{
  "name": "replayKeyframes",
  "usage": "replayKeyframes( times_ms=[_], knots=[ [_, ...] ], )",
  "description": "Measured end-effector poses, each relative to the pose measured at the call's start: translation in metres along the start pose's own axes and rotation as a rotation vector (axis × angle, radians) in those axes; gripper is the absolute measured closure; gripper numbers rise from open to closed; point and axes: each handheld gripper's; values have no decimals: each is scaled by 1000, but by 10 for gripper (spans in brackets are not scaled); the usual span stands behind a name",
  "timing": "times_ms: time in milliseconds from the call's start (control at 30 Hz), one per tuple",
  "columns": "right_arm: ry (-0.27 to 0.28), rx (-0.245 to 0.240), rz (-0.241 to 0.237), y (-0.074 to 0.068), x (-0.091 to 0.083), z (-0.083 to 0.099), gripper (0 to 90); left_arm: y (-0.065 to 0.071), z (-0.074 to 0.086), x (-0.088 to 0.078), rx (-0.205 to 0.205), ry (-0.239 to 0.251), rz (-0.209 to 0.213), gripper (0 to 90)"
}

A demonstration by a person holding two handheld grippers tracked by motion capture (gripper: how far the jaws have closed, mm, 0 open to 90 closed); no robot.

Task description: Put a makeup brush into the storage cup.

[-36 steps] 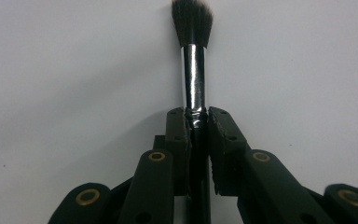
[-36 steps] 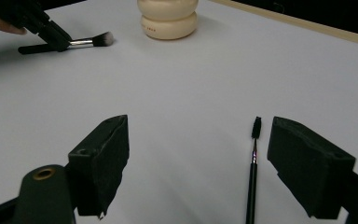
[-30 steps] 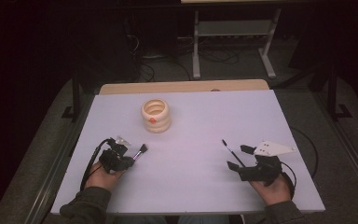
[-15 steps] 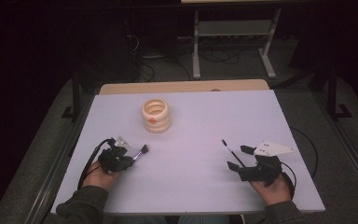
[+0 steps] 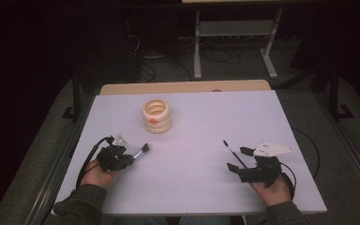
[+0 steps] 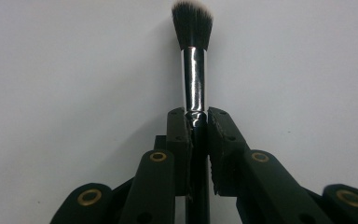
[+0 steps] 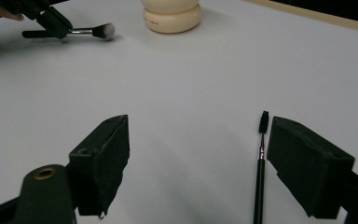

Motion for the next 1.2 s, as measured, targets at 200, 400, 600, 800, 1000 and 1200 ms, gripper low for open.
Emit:
replayKeyframes(
  times_ms=[200,400,600,800,1000,1200],
  knots=[
    [-11,3,-3,-3,3,0,198,-6,-2,1,18,-6,10,797],
    [-25,2,-9,-5,8,-1,198,-8,-4,-1,34,22,36,797],
    [-41,7,-19,-8,13,-5,198,-9,-3,-1,41,30,52,798],
    [-61,-5,-49,-14,24,-13,197,-9,-9,-3,45,64,97,798],
    [-84,-13,-61,-16,31,-16,198,-10,-16,-7,65,85,99,798],
    [-81,-19,-73,-17,34,-19,201,-9,-19,-10,71,120,112,798]
  ],
)
Point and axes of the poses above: each handheld gripper's, and its own axes: x roughly forward along the jaws, z roughly out of its underside, y roughly to its right, and after that the axes turned 7 degrees about x, right-handed
